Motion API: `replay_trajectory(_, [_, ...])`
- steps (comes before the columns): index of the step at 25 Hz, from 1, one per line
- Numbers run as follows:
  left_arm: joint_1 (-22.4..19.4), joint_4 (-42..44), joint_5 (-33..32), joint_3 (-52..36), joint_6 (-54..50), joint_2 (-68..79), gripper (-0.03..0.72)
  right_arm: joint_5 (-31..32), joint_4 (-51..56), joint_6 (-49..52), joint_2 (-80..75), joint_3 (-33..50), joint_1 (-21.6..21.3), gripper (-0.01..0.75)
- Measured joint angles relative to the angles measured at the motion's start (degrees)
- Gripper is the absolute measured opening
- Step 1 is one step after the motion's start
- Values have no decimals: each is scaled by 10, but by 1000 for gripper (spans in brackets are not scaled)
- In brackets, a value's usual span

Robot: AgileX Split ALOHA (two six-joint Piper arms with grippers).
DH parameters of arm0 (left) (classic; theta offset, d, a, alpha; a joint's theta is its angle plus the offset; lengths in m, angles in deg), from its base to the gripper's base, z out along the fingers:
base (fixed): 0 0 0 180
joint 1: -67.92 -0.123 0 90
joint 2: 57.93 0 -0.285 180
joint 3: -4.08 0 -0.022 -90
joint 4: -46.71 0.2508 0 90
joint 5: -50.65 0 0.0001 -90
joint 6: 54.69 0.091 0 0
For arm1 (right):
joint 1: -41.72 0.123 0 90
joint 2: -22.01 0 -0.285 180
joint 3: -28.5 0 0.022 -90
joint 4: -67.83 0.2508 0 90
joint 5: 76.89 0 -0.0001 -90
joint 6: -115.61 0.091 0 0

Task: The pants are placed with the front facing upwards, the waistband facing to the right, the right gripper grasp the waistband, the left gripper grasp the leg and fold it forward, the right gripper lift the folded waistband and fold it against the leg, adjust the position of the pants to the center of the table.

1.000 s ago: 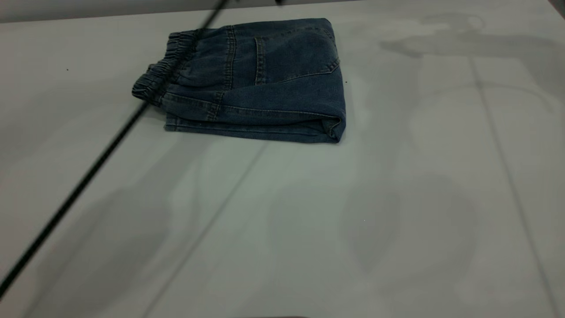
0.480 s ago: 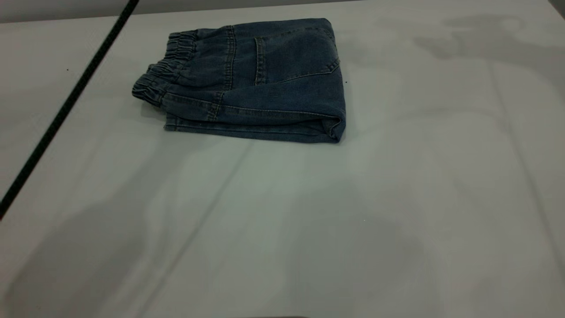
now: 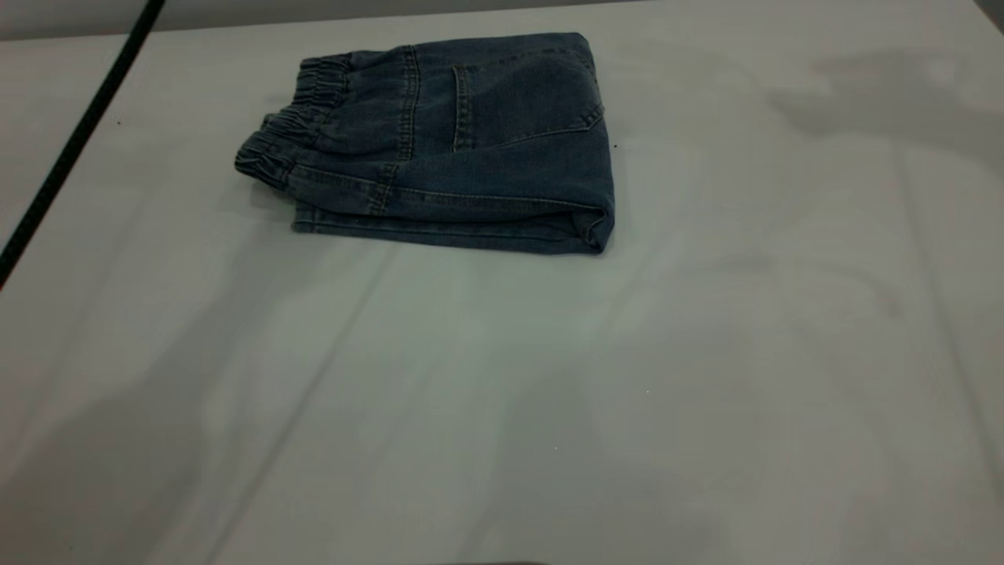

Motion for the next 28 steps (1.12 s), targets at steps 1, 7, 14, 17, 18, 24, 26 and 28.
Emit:
replay_trajectory(1, [-1, 1, 0, -1, 0, -5, 547, -1, -3, 0, 13, 25, 0, 503])
replay_trajectory(7, [-1, -2, 0, -19, 1, -69, 547, -4, -24, -18, 154, 222, 0, 503])
replay_trajectory(14, [-1, 12, 0, -120, 1, -183, 547, -3, -4, -49, 310, 351, 0, 502])
replay_trajectory(17, [-1, 15, 0, -179, 1, -249, 547, -4, -2, -51, 383, 416, 0, 502])
replay_trajectory(18, [-1, 16, 0, -201, 1, -269, 547, -4, -1, -56, 406, 443, 0, 502])
replay_trajectory(24, [-1, 17, 0, -322, -17, -386, 547, -3, -2, -84, 574, 584, 0, 502])
replay_trajectory(26, [-1, 13, 0, -365, -43, -415, 547, -2, -2, -88, 631, 617, 0, 502])
replay_trajectory(28, [-1, 0, 0, -403, -62, -442, 547, 0, -2, -90, 697, 648, 0, 502])
